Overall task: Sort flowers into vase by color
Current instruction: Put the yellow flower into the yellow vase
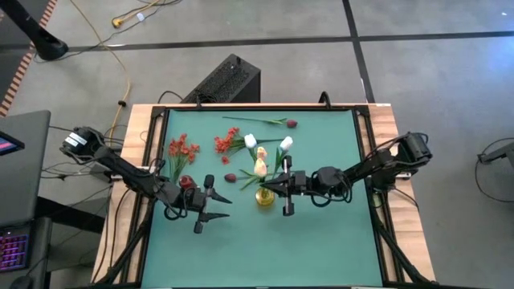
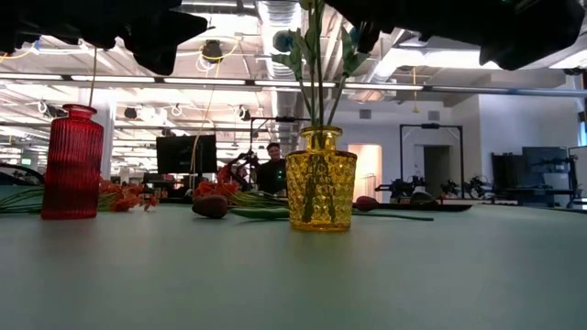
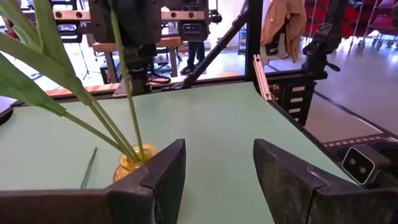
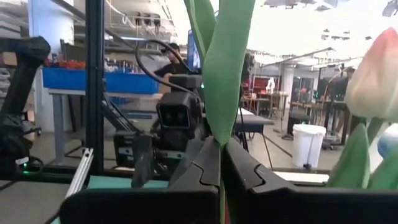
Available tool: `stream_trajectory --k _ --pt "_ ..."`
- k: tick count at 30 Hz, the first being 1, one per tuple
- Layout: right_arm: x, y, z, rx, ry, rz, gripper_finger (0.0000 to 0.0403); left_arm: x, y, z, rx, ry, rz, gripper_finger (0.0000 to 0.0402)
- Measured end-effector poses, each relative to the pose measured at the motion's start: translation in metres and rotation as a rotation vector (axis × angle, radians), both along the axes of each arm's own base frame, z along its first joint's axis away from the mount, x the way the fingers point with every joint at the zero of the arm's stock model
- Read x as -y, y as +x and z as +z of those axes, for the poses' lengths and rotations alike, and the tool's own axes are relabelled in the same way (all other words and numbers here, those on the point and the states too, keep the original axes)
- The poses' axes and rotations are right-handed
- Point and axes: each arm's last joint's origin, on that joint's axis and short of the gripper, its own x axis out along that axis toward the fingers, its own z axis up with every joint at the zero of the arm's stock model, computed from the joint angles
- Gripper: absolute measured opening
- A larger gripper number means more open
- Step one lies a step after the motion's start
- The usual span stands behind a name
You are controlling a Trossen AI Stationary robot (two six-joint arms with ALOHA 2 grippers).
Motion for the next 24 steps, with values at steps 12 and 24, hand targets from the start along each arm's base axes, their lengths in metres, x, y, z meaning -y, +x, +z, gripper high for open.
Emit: stream_trajectory --k 12,24 --pt "0.0002 0.0018 -0.0066 -0.072 -0.002 -0.019 0.006 0.0 0.0 -0.0001 -0.002 -0.01 0.002 0.0178" --pt "0.001 0.002 -0.0074 -0.082 -0.007 -0.05 0.0067 0.0 0.0 0.0 -0.002 -0.01 0.002 0.0178"
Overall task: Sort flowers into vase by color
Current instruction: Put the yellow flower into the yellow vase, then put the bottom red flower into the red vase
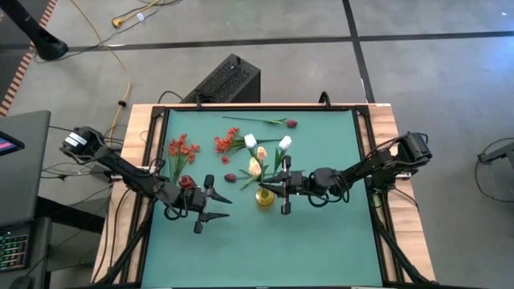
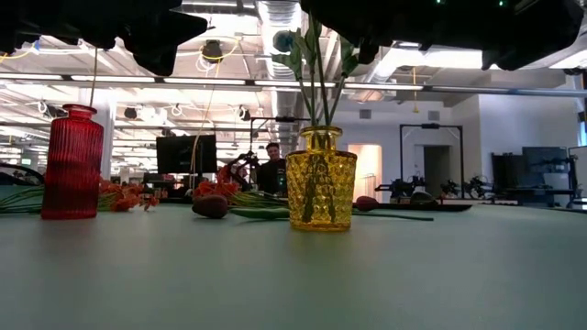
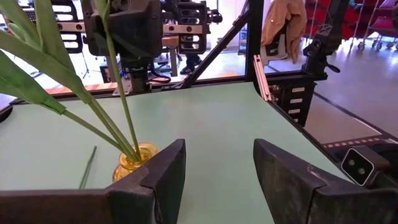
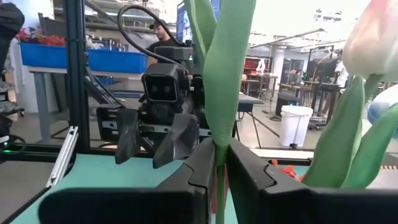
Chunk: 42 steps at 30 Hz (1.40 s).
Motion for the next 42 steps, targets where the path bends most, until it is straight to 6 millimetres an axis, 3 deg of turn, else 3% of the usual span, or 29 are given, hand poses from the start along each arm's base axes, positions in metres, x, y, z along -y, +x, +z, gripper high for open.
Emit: stream_trajectory --k 8,18,23,29,36,42 --pt "0.0 0.0 -0.002 -0.047 -0.011 0.0 0.0077 0.0 0.0 0.0 0.0 0.0 0.0 0.0178" --pt "0.001 0.0 0.025 -0.276 -0.037 -0.053 0.0179 0.0 0.0 -0.001 -0.01 0.005 0.0 0.0178" --pt "0.002 -0.007 0.043 -0.432 -0.009 -0.056 0.021 0.0 0.0 -0.001 -0.009 0.003 0.001 0.0178" --pt "-0.004 -0.017 0.065 -0.52 0.056 -0.035 0.0219 0.0 0.0 -0.001 -0.01 -0.004 0.001 0.0178" --pt "-0.026 -0.03 0.09 -0.532 0.142 0.087 0.0219 0.0 0.0 -0.001 -0.009 -0.018 0.002 0.0178" --pt "-0.038 -0.05 0.074 -0.773 0.164 0.087 0.0219 0.0 0.0 -0.001 -0.011 -0.027 0.003 0.0178"
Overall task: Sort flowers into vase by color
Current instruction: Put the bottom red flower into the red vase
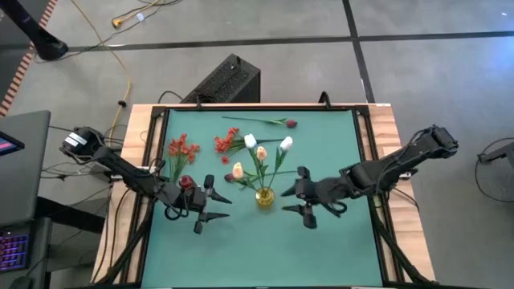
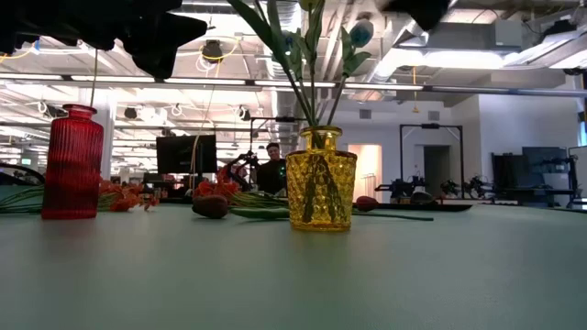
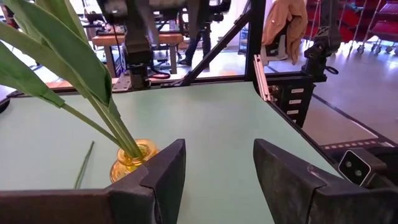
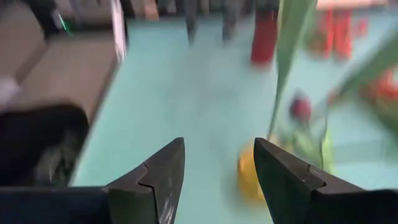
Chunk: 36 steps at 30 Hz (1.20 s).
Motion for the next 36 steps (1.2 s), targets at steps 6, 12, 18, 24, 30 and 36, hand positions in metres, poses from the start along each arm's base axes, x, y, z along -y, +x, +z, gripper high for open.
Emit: stream_trajectory --k 6,12,18,24,30,36 --pt "0.017 -0.021 -0.046 -0.299 -0.096 -0.149 0.0204 0.0 0.0 0.0 -0.001 -0.002 0.0 0.0178" --pt "0.054 -0.028 -0.093 -0.352 -0.176 -0.311 0.0184 0.0 0.0 0.0 0.0 0.01 0.005 0.0178" --pt "0.1 -0.02 -0.113 -0.251 -0.12 -0.315 0.0181 0.0 0.0 0.0 0.004 0.044 0.006 0.0178" --pt "0.132 -0.026 -0.122 -0.267 -0.089 -0.353 0.0183 -0.001 0.0 -0.001 0.002 0.05 0.016 0.0178" --pt "0.137 -0.035 -0.138 -0.268 -0.067 -0.335 0.0183 -0.001 0.0 -0.003 -0.024 0.064 0.016 0.0178" --pt "0.137 -0.042 -0.152 -0.274 -0.098 -0.336 0.0182 -0.001 0.0 -0.004 -0.033 0.069 0.023 0.0178"
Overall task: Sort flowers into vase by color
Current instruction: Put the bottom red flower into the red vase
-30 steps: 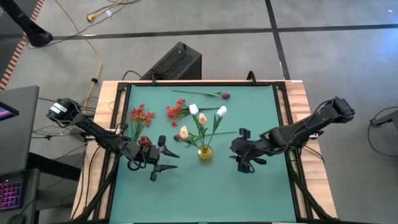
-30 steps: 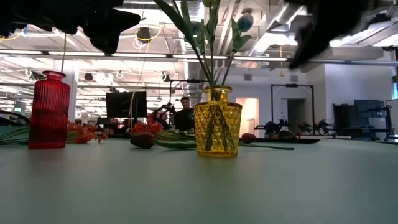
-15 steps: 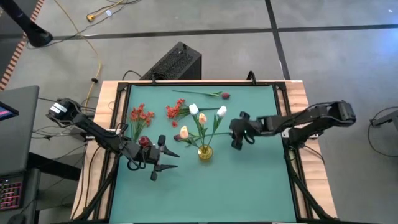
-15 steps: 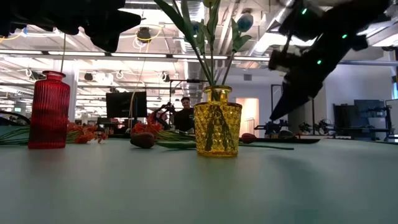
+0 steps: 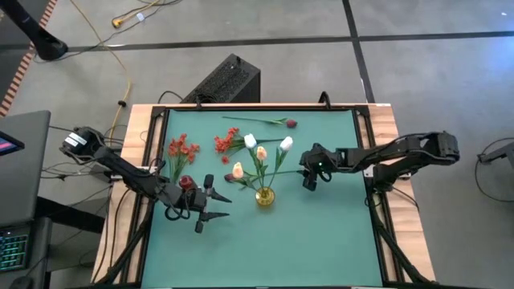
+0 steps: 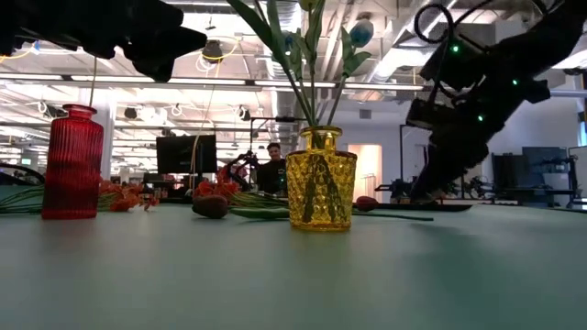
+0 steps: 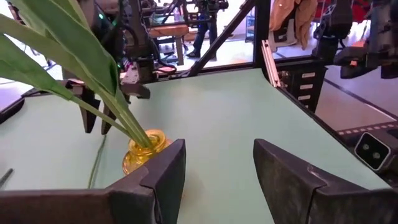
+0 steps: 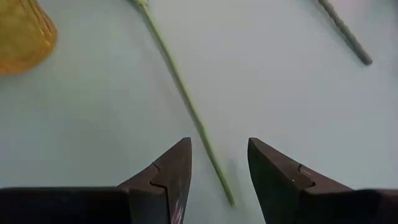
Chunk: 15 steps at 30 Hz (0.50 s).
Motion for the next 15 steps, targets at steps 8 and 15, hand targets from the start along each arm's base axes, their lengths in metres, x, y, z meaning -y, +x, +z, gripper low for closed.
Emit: stream_trajectory --k 8,15 --pt "0.003 0.007 -0.035 -0.086 -0.036 -0.009 0.0182 -0.001 0.0 0.001 0.008 0.001 0.009 0.0178" --pt "0.003 0.013 -0.048 -0.095 -0.008 -0.019 0.0148 -0.001 0.0 0.0 -0.001 -0.001 0.01 0.0178"
